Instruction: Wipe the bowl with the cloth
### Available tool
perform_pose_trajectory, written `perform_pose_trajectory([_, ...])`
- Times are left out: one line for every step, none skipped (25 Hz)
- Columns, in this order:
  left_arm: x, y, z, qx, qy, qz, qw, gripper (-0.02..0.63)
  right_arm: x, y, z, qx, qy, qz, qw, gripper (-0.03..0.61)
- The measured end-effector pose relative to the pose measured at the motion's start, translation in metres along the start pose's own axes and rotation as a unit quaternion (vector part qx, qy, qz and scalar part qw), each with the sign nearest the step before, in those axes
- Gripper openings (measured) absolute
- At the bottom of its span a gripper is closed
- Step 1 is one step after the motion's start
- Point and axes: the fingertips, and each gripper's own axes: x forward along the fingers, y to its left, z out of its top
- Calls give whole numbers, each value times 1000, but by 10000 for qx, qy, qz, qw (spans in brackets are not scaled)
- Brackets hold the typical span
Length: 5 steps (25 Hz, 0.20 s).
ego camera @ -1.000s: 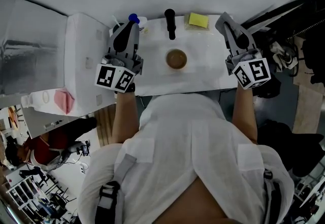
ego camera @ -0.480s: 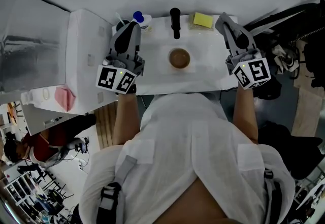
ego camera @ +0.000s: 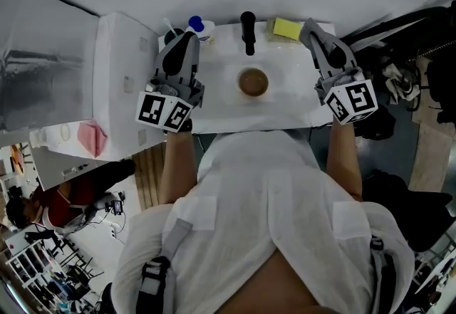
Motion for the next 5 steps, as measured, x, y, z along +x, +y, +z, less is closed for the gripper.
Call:
perform_pose_trajectory([0, 0, -1, -4, 9, -11, 10000, 21, 0, 0, -1, 3, 12, -1, 10000, 40])
perform_pose_trajectory([0, 0, -1, -12, 18, -16, 10000, 21, 0, 0, -2, 6, 25, -1, 10000, 40])
perform_pose_trajectory([0, 0, -2, -22, 29, -15, 10000, 21, 0, 0, -3, 9, 39, 1, 10000, 40])
perform_pose_trajectory([0, 0, -4, -33, 39, -12, 10000, 21, 1, 0, -5, 13, 53, 4, 10000, 40])
perform_pose_trajectory([0, 1, -5, -44, 49, -8, 10000, 21, 1, 0, -6, 17, 67, 7, 10000, 40])
